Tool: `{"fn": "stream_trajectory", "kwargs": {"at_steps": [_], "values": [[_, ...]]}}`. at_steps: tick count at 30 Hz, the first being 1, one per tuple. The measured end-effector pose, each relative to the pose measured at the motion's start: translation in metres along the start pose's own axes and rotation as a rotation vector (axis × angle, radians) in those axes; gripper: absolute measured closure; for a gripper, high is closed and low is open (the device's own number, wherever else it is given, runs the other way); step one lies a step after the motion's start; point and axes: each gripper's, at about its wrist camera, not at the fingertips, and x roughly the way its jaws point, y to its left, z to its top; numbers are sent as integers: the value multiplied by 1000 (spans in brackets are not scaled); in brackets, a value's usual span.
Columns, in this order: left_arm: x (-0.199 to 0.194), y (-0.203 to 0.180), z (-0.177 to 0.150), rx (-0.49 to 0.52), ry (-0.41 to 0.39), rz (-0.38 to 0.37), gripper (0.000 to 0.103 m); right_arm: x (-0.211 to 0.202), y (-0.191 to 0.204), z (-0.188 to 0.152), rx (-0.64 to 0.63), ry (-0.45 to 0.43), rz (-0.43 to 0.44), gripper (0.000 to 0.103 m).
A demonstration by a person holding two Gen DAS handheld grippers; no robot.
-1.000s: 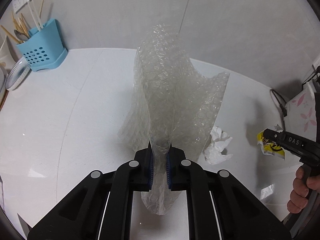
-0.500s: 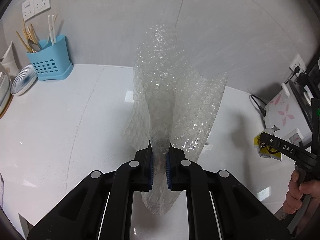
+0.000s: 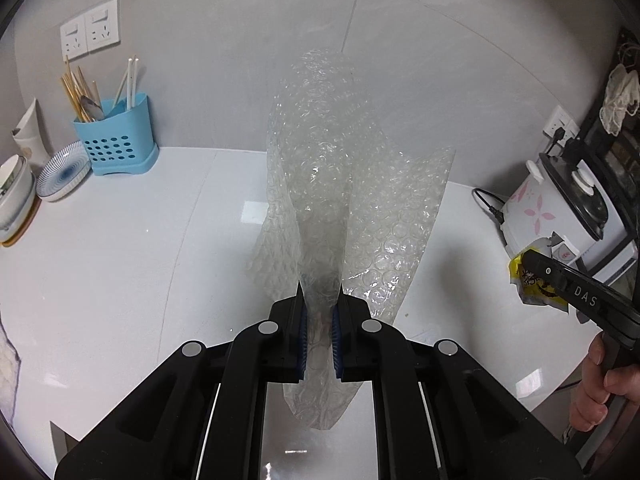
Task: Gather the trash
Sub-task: 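Lift the bubble wrap and yellow wrapper up off the counter, then carry the bubble wrap and yellow wrapper down toward the wastebasket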
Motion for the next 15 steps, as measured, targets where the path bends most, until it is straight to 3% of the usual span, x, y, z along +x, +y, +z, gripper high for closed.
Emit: {"fn": "stream_trajectory", "kwargs": {"at_steps": [15], "values": [[-62, 16, -59, 35, -37, -36, 95, -68, 28, -63, -59, -137, -14, 73]]}}
